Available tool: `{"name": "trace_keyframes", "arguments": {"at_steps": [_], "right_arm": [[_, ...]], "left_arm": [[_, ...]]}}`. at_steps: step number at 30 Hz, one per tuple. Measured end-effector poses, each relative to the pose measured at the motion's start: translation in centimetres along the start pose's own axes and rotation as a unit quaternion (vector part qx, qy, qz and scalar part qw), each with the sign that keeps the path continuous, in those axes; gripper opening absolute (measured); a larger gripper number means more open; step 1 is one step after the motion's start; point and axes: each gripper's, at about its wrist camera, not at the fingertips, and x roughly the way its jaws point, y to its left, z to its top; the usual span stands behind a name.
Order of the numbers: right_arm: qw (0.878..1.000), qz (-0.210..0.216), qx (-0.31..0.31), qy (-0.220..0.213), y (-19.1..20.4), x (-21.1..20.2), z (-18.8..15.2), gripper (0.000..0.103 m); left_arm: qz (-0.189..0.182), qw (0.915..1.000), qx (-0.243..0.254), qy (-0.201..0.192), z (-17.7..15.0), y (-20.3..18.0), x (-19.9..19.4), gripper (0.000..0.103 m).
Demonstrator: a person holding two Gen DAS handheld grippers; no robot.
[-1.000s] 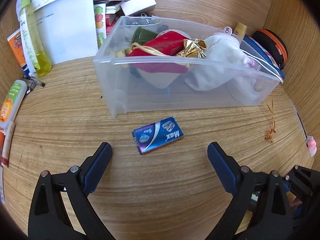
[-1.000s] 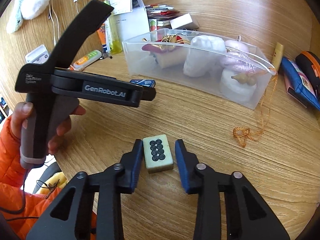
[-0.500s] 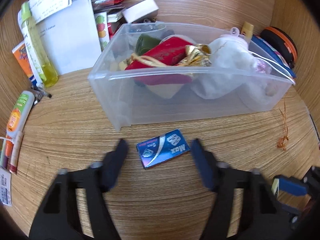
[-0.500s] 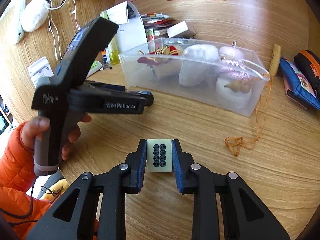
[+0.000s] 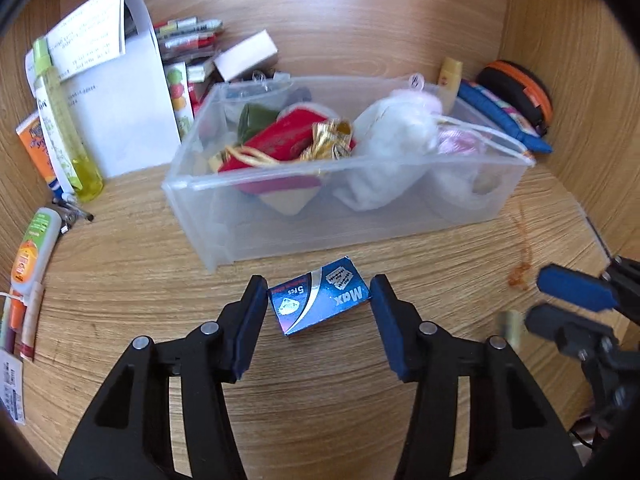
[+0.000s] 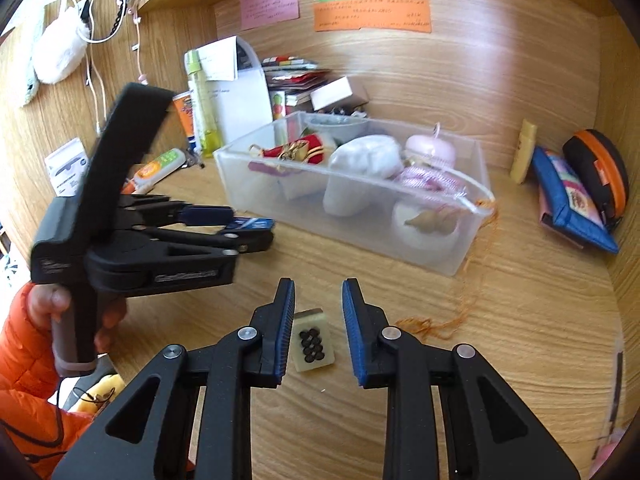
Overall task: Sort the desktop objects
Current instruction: 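Grasp the blue Max eraser box with the left gripper while the right grasps the mahjong tile, then carry the Max box and mahjong tile into the clear box and release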
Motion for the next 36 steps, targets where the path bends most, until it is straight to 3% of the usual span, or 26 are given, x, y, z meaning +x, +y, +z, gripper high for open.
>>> {"name": "trace_keyframes", "arguments": {"at_steps": [7, 9, 10, 11, 15, 19, 25, 36], "right_arm": [[1.0, 0.004, 0.012, 0.027, -0.7, 0.2, -0.3, 0.025], [0.999, -0.007, -0.001, 0.033, -0.3, 0.4, -0.6, 0.035], [0.999, -0.018, -0.009, 0.039, 0.0, 0.8, -0.7, 0.046], [0.999, -0.022, -0.013, 0.041, 0.1, 1.0, -0.8, 0.048], [0.997, -0.025, -0.026, 0.062, 0.7, 2.6, -1.1, 0.048], [0.995, -0.032, -0.034, 0.092, 0.9, 4.3, -1.2, 0.022], [0.996, -0.03, -0.026, 0.083, 0.5, 4.2, -0.6, 0.022], [0.999, -0.051, -0.013, 0.013, -1.1, 1.6, 4.5, 0.022]], "left_arm": [[-0.013, 0.9991, -0.008, -0.04, 0.5, 1.2, -3.2, 0.052], [-0.017, 0.9986, -0.015, -0.047, 0.4, 1.6, -3.8, 0.052], [-0.019, 0.9984, -0.018, -0.05, 0.3, 1.9, -4.2, 0.052], [-0.018, 0.9982, -0.02, -0.054, 0.3, 2.1, -4.5, 0.052], [-0.02, 0.997, -0.03, -0.068, 0.1, 2.8, -5.6, 0.052], [-0.02, 0.9956, -0.034, -0.084, 0.2, 3.4, -6.6, 0.052], [-0.024, 0.9936, -0.032, -0.106, 0.8, 3.8, -7.6, 0.052], [-0.03, 0.9904, -0.026, -0.132, 3.5, 4.1, -7.5, 0.052]]}}
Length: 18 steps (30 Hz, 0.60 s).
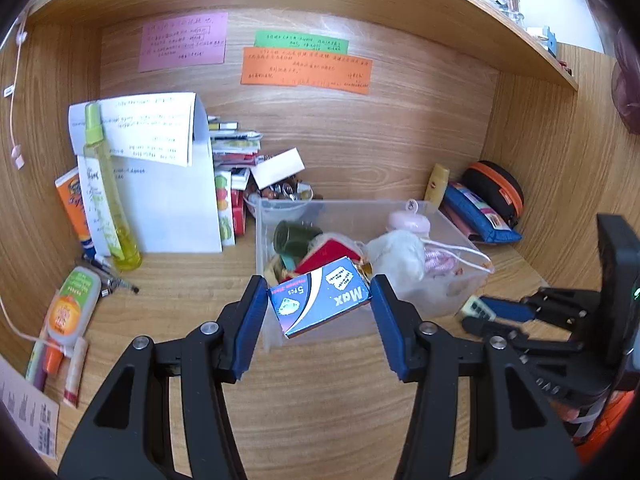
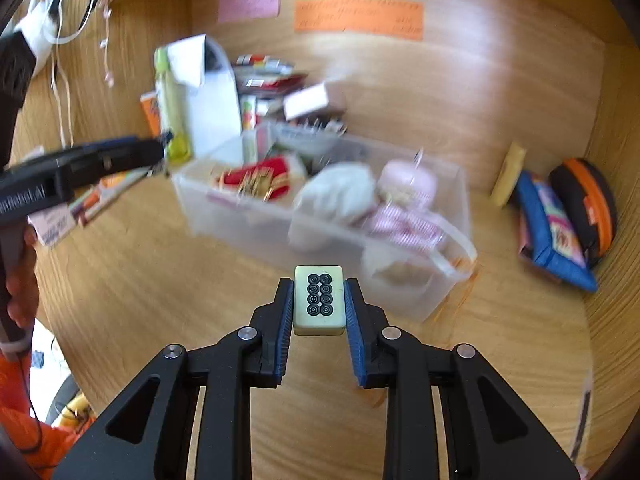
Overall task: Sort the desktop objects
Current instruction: 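Carry the Max box and mahjong tile into the clear box and release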
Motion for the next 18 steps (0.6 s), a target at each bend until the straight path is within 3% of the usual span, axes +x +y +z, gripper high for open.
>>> {"name": "trace_keyframes", "arguments": {"at_steps": [18], "right_arm": [[0.997, -0.047, 0.017, -0.058, -4.5, 0.7, 5.9, 0.022]], "left_arm": [[0.006, 0.9998, -0.005, 0.02, 3.3, 0.5, 6.1, 0.052]]}}
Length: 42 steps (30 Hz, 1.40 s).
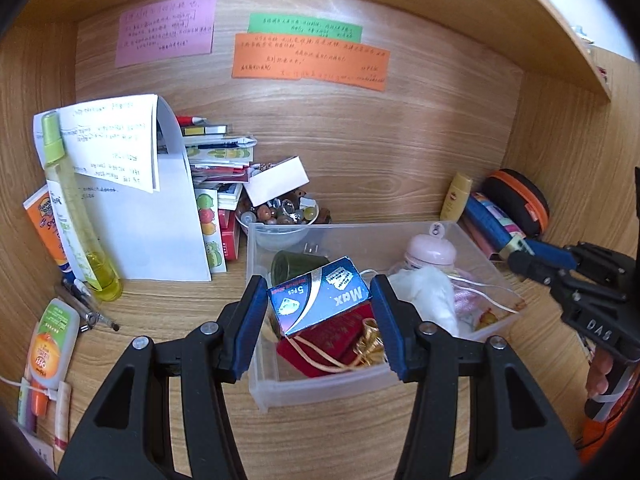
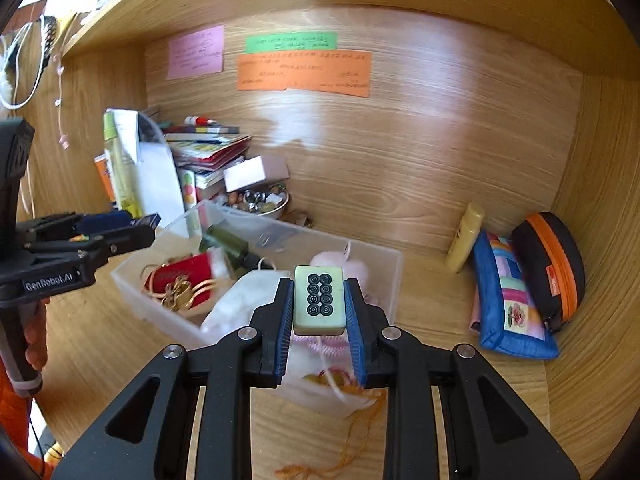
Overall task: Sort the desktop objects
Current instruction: 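Carry the Max box and mahjong tile into the clear box and release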
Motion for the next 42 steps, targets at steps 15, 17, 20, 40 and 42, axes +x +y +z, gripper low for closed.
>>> {"name": "trace_keyframes", "arguments": {"at_steps": [15, 17, 20, 40, 42], "right_arm": [[0.998, 0.003, 0.029, 0.051, -2.1, 5.8, -1.5, 0.022], [0.998, 0.005, 0.029, 0.055, -2.0, 6.0, -1.6, 0.022], [0.998, 0.001, 0.023, 0.057, -1.7, 6.2, -1.7, 0.023], [0.999, 0.005, 0.012, 0.051, -0.8, 5.8, -1.5, 0.038], [0.999, 0.005, 0.015, 0.049, -0.9, 5.6, -1.4, 0.039]], "left_arm": [[-0.001, 0.9993, -0.001, 0.038, -1.0, 0.8, 4.6, 0.052], [-0.002, 0.9992, 0.001, 0.039, -1.0, 0.8, 4.7, 0.053], [-0.001, 0.9991, -0.002, 0.042, -1.0, 1.0, 4.9, 0.052], [-0.012, 0.999, -0.006, 0.042, -1.1, 0.8, 4.3, 0.06], [-0.018, 0.999, -0.011, 0.04, -1.0, 0.9, 4.0, 0.065]]}}
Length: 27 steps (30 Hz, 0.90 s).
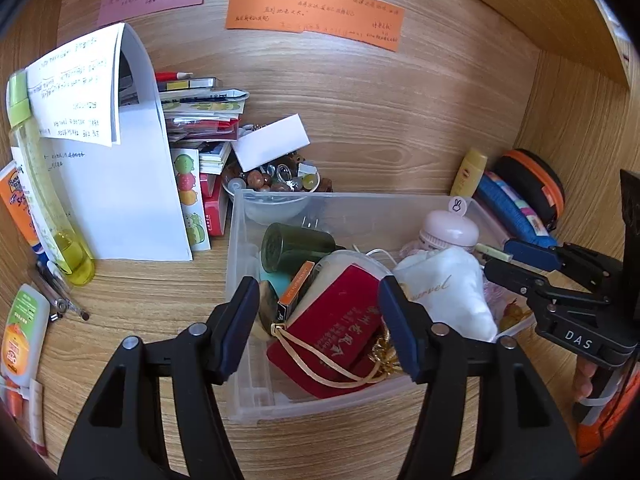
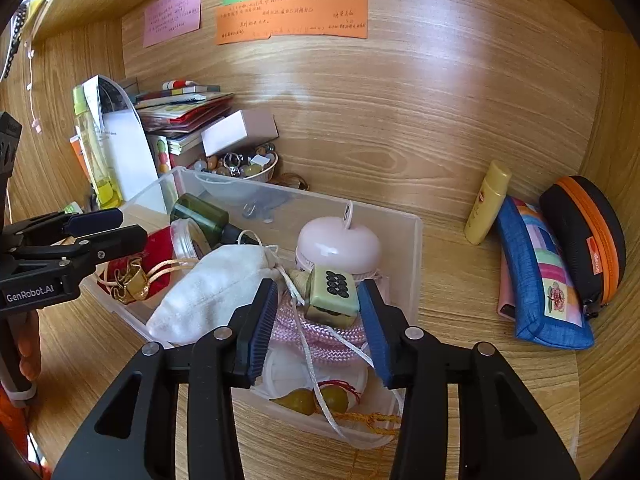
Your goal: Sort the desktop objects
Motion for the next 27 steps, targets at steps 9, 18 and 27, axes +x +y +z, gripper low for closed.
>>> {"name": "trace_keyframes", "arguments": {"at_steps": [9, 18, 27], "right_arm": [[0.999, -0.012, -0.005, -0.03, 0.5, -2.5, 0.5, 0.056], [0.999, -0.021, -0.013, -0.042, 1.8, -5.2, 0.0, 0.068], [0.998, -0.021, -0.01, -0.062, 3.1, -8.7, -1.8, 0.077]], "left_arm": [[0.002, 0.9994, 0.015, -0.031, 0.3, -1.0, -2.8, 0.075], [0.005, 0.998, 0.026, -0.058, -0.2, -1.8, -6.2, 0.088], [0.026, 0.9961, 0.036, -0.076, -1.9, -2.8, -9.2, 0.098]]}}
